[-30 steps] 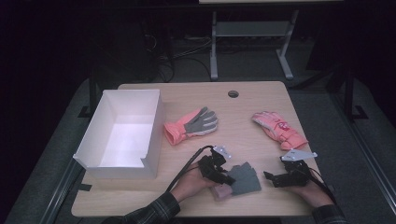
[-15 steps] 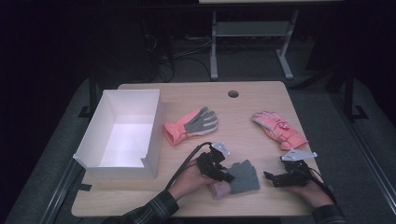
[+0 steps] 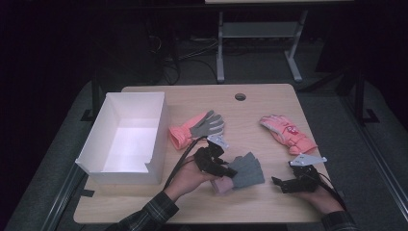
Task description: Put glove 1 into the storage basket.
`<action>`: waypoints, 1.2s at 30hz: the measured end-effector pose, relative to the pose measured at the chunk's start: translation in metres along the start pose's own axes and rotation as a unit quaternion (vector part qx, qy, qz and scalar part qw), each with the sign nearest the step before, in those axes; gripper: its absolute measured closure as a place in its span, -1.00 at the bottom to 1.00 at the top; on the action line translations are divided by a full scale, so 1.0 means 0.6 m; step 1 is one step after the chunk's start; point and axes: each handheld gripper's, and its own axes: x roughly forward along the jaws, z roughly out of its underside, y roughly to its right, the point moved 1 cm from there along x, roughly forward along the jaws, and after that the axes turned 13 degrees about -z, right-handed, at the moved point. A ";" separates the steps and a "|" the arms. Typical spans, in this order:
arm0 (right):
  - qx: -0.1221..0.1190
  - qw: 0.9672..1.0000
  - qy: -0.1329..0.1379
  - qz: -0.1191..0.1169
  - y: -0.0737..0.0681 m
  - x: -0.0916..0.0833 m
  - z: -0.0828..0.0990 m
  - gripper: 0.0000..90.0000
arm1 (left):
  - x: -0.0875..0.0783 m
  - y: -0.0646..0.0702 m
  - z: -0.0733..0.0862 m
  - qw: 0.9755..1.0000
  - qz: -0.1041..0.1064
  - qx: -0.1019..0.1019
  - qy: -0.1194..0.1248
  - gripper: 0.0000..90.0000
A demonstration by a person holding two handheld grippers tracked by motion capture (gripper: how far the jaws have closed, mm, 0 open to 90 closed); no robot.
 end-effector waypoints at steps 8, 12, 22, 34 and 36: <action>0.000 1.000 0.000 0.000 0.000 0.000 0.000 -0.84 | -0.050 -0.019 -0.014 0.999 -0.027 -0.003 0.026 0.53; -0.003 1.000 0.001 0.000 0.001 0.000 0.000 -0.84 | -0.084 -0.029 -0.024 0.998 -0.042 -0.007 0.043 0.53; -0.002 1.000 0.000 0.000 0.001 0.000 0.000 -0.84 | -0.145 -0.054 -0.038 0.995 -0.067 -0.018 0.067 0.52; -0.003 1.000 0.001 0.000 0.001 0.000 0.000 -0.84 | -0.221 -0.096 -0.038 0.989 -0.107 -0.044 0.093 0.52; -0.003 1.000 0.001 0.000 0.001 0.000 0.000 -0.84 | -0.232 -0.104 -0.037 0.987 -0.114 -0.053 0.096 0.52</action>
